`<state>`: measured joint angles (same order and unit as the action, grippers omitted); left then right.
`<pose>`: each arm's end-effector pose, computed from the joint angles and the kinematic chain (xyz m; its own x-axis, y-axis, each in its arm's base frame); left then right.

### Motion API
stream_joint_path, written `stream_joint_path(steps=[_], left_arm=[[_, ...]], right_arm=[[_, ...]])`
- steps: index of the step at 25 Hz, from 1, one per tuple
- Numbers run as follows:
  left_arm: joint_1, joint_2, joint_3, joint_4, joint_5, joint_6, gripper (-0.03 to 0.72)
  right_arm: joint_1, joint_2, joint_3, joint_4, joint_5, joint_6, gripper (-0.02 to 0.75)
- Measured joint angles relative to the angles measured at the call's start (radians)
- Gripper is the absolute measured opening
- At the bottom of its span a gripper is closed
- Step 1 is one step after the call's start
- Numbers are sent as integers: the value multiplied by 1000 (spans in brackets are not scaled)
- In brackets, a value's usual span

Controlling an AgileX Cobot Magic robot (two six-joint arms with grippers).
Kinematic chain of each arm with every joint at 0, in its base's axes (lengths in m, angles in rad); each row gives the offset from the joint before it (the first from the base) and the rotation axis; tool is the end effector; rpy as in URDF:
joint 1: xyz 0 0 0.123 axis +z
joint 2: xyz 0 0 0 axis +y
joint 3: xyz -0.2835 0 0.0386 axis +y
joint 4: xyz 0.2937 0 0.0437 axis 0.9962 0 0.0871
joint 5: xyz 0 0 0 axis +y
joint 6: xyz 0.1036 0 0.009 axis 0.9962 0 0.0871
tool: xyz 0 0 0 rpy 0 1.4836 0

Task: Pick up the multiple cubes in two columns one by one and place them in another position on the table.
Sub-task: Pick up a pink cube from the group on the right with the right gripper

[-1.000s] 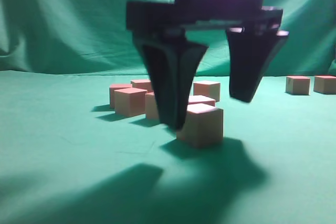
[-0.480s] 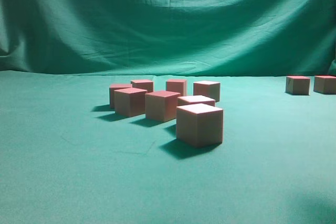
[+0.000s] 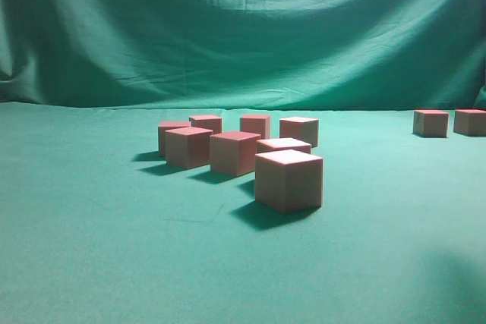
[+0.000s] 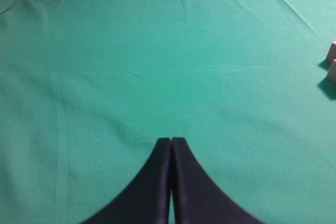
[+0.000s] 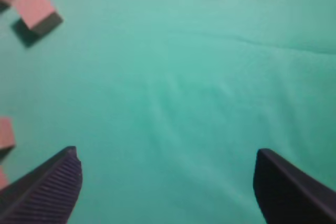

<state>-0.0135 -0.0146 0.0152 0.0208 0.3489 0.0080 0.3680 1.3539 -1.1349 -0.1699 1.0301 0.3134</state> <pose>0.1101 -0.0007 0.1740 -0.2589 0.0310 -0.9654 0.0138 0.9995 0.0284 0.2987 0.0990 0.2928 -0.8995 -0.1099 -0.4229 -0.1030 0.9939 -0.0391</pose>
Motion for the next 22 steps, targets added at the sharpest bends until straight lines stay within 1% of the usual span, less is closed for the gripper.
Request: stream_joint_path(steps=[3, 5, 6, 13, 14, 15, 18, 19, 22], left_arm=[[0, 0, 0, 0, 0, 0, 0], [0, 0, 0, 0, 0, 0, 0], [0, 0, 0, 0, 0, 0, 0], [0, 0, 0, 0, 0, 0, 0], [0, 0, 0, 0, 0, 0, 0], [0, 0, 0, 0, 0, 0, 0], [0, 0, 0, 0, 0, 0, 0], [0, 0, 0, 0, 0, 0, 0], [0, 0, 0, 0, 0, 0, 0]], right_arm=[[-106, 35, -54, 69, -21, -50, 646], [-151, 92, -102, 83, -9, -74, 646], [-161, 121, -125, 83, 0, -88, 646], [-167, 376, -346, 91, 19, -135, 646], [-167, 407, -371, 91, 20, -137, 603], [-167, 442, -400, 91, 22, -137, 589], [-167, 532, -468, 91, 24, -139, 593], [-167, 565, -489, 91, 24, -139, 549], [-167, 634, -542, 85, 24, -141, 547]])
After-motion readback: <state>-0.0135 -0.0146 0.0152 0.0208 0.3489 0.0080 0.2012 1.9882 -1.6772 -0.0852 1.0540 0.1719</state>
